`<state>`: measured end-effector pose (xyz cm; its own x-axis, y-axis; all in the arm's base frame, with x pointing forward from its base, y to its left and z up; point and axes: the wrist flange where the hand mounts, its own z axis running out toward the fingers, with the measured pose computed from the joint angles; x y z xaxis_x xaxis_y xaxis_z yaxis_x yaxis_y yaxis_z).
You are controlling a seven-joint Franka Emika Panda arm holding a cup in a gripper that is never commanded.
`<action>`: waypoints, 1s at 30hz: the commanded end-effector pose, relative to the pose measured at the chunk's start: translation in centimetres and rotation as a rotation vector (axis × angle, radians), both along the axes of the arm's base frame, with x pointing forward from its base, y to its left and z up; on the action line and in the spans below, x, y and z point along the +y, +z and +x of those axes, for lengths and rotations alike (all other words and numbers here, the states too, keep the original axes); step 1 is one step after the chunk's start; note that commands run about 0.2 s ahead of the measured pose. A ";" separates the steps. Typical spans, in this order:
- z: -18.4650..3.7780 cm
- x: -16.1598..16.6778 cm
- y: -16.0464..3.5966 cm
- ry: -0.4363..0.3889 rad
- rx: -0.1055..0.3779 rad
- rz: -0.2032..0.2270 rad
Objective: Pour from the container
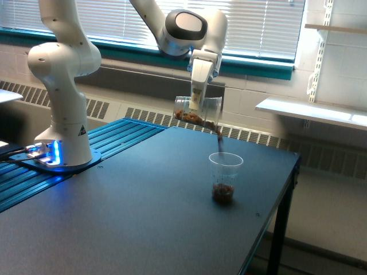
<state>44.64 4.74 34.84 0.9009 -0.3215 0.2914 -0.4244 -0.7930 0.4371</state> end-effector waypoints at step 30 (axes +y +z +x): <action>0.1 0.7 1.0 0.039 0.044 -0.086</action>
